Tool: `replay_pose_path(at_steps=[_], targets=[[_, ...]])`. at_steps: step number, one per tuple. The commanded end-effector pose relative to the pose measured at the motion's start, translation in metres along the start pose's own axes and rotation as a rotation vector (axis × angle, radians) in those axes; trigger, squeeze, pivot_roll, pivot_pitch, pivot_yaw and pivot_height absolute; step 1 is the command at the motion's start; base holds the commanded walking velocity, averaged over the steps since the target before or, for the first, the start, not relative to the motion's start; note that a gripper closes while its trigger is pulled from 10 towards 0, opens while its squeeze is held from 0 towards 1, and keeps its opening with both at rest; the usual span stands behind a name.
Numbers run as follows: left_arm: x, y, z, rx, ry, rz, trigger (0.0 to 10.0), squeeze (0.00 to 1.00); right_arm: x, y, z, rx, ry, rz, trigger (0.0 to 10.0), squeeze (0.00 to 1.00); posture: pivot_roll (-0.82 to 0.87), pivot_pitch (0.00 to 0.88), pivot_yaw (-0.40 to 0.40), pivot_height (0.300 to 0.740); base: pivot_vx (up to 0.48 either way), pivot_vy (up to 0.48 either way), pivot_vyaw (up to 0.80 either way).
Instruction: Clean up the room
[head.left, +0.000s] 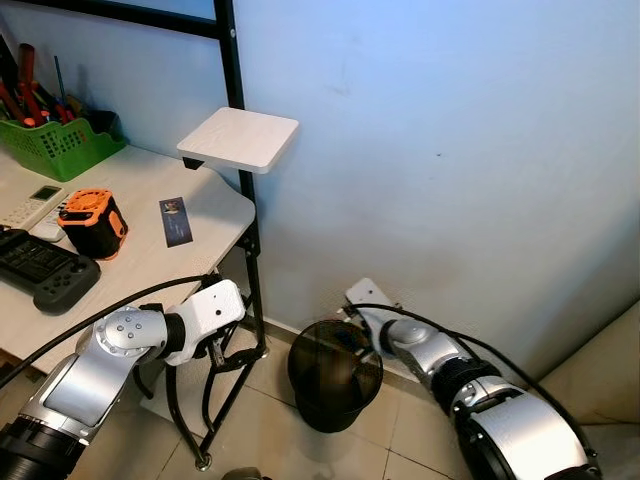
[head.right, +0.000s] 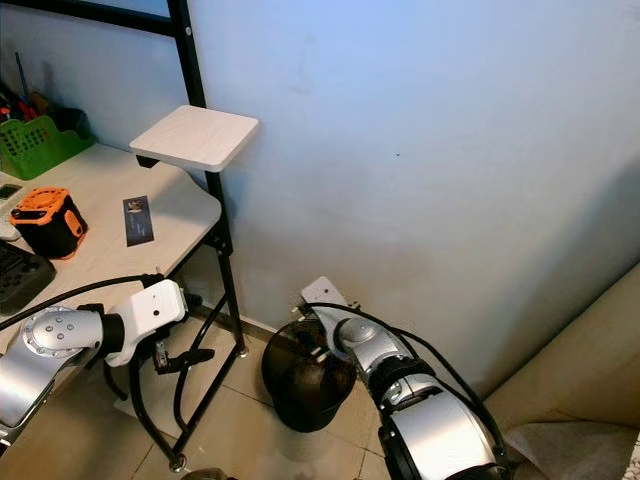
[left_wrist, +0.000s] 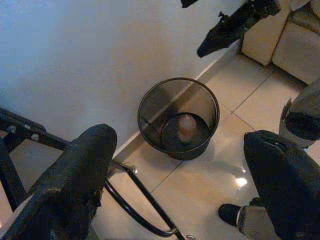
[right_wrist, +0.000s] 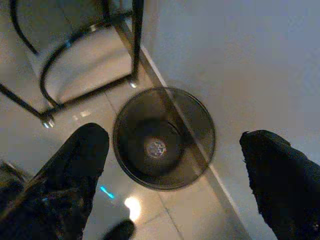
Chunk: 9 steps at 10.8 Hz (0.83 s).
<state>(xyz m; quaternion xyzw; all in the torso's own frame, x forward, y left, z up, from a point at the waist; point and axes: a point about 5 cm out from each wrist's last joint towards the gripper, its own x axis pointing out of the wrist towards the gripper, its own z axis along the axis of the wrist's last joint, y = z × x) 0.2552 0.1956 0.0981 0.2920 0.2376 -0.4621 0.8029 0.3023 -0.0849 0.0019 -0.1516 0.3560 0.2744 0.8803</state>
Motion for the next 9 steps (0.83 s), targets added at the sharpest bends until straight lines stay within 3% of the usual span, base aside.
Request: replay_pose_path(at_steps=[1, 3, 5, 6, 7, 9], targets=[[0.001, 0.001, 0.004, 0.019, -0.005, -0.007, 10.0, 0.00, -0.001, -0.002, -0.004, 0.045, -0.008, 0.001, 10.0, 1.00, 0.13, 0.000, -0.021, 0.740, 0.000, 0.000, 0.00], [0.005, -0.008, 0.006, -0.049, -0.057, 0.044, 10.0, 0.00, -0.006, -0.015, 0.001, 0.146, -0.119, -0.020, 10.0, 1.00, 0.13, 0.000, -0.030, 0.740, 0.000, 0.000, 0.00], [0.013, -0.014, 0.012, -0.226, -0.160, 0.243, 10.0, 0.00, -0.025, -0.047, 0.014, 0.282, -0.367, -0.082, 10.0, 1.00, 0.11, 0.000, -0.023, 0.740, 0.000, 0.000, 0.00], [0.017, -0.019, 0.014, -0.301, -0.204, 0.333, 10.0, 0.00, -0.040, -0.067, 0.009, 0.389, -0.414, -0.204, 10.0, 1.00, 0.08, 0.000, -0.009, 0.740, 0.000, 0.000, 0.00], [0.018, -0.022, 0.015, -0.351, -0.220, 0.444, 10.0, 0.00, -0.054, -0.070, 0.008, 0.443, -0.503, -0.237, 10.0, 1.00, 0.06, 0.000, -0.003, 0.740, 0.000, 0.000, -0.77], [0.015, -0.021, 0.022, -0.425, -0.267, 0.570, 10.0, 0.00, -0.068, -0.061, 0.006, 0.443, -0.593, -0.269, 10.0, 1.00, 0.08, 0.000, -0.024, 0.740, 0.000, 0.000, -0.78]])
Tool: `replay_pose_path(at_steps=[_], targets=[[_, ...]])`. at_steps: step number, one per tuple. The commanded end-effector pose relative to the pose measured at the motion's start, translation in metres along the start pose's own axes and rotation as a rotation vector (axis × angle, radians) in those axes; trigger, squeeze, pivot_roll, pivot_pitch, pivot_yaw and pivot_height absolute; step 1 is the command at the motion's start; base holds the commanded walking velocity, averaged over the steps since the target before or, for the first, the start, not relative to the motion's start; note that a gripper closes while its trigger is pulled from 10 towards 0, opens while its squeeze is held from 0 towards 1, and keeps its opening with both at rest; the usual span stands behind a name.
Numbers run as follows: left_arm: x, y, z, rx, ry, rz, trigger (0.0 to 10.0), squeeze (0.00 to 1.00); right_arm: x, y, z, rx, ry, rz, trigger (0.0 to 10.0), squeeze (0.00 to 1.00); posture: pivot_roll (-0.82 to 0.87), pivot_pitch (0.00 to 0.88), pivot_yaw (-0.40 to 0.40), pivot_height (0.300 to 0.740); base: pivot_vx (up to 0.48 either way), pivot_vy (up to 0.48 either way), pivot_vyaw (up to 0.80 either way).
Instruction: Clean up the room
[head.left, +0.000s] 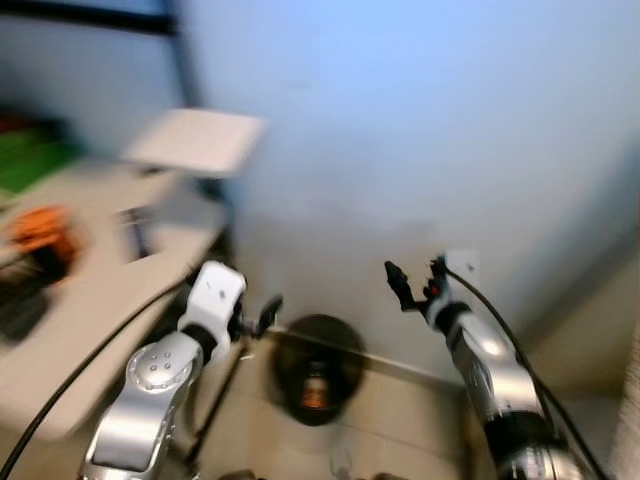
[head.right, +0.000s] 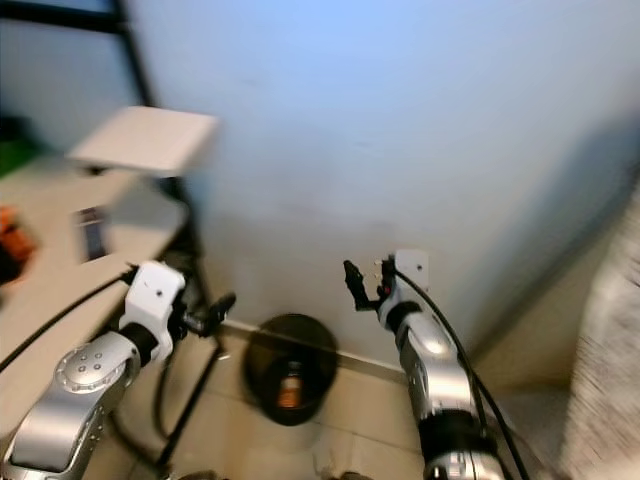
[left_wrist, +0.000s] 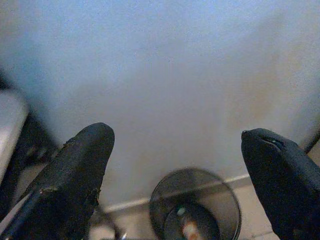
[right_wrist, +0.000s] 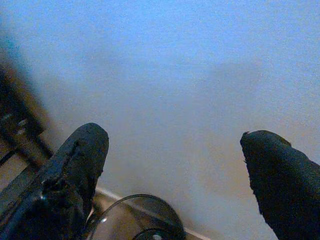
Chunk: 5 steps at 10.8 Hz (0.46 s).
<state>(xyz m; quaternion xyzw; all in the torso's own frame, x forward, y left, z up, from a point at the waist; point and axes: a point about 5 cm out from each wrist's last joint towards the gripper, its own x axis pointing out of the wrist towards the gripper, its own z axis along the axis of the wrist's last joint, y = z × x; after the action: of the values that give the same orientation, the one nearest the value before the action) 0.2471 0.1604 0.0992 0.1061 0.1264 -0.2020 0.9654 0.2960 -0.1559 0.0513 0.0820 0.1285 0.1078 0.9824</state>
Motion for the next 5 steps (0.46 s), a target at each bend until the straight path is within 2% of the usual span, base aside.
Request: replay_pose_path(at_steps=[1, 2, 4, 5], targets=[[0.000, 0.002, 0.003, 0.055, -0.007, 0.032, 10.0, 0.00, -0.007, 0.002, 0.009, 0.029, -0.033, -0.034, 10.0, 1.00, 0.08, 0.000, -0.015, 0.740, 0.000, 0.000, -0.78], [0.001, 0.004, 0.004, 0.054, -0.015, 0.035, 10.0, 0.00, -0.010, -0.004, 0.011, 0.056, -0.040, -0.117, 10.0, 1.00, 0.06, 0.000, -0.011, 0.740, 0.000, 0.000, -0.80], [0.003, 0.009, 0.003, 0.053, -0.018, 0.075, 10.0, 0.00, -0.012, -0.015, 0.022, -0.005, -0.067, -0.181, 10.0, 1.00, 0.05, 0.000, -0.014, 0.740, 0.000, 0.000, -0.78], [0.004, 0.015, 0.008, 0.041, -0.058, 0.151, 10.0, 0.00, -0.013, -0.017, 0.029, -0.085, -0.100, -0.168, 10.0, 1.00, 0.05, 0.000, -0.008, 0.740, 0.000, 0.000, -0.77]])
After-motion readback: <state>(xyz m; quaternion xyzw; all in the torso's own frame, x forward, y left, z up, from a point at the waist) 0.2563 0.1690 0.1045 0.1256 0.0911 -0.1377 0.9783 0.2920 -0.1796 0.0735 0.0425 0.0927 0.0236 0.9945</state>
